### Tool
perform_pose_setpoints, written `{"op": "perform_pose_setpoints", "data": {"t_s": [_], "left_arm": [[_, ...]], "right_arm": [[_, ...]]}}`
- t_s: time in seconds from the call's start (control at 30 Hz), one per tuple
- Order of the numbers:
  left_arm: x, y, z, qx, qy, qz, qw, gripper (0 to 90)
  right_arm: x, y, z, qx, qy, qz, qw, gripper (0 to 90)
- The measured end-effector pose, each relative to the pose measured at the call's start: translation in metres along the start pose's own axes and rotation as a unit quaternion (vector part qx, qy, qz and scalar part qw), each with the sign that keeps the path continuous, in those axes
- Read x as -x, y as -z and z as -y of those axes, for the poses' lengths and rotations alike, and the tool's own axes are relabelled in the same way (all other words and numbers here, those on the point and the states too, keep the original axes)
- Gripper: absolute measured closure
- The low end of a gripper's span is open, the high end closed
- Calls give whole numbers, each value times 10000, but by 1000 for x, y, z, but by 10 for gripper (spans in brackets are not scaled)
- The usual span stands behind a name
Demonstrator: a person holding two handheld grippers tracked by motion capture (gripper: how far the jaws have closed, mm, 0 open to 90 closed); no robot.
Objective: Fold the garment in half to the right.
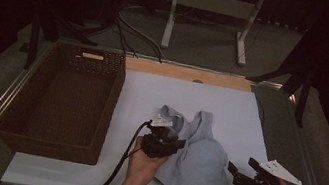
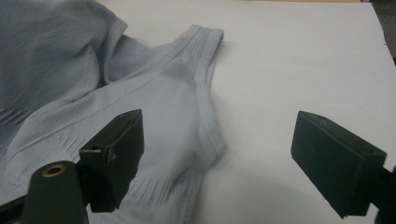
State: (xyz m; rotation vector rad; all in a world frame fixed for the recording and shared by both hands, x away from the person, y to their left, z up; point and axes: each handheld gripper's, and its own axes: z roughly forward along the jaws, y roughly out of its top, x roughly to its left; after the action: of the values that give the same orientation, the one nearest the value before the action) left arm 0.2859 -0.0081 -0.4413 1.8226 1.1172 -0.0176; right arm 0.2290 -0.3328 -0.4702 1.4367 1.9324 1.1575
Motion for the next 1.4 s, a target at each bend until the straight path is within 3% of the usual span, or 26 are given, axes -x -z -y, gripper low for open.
{"op": "perform_pose_setpoints", "data": {"t_s": [0.53,1.03,1.2,1.4], "left_arm": [[23,-32,-8,-185,-111,240,9995,796],[42,-60,-4,-426,-253,452,9977,795],[42,-65,-1,-505,-290,442,9973,791],[40,-67,-1,-521,-328,588,9964,744]], "right_arm": [[0,0,0,2,32,46,10000,176],[1,2,0,81,6,79,9999,176],[1,3,0,92,-1,89,9999,176],[0,2,0,92,19,64,9999,176]]}}
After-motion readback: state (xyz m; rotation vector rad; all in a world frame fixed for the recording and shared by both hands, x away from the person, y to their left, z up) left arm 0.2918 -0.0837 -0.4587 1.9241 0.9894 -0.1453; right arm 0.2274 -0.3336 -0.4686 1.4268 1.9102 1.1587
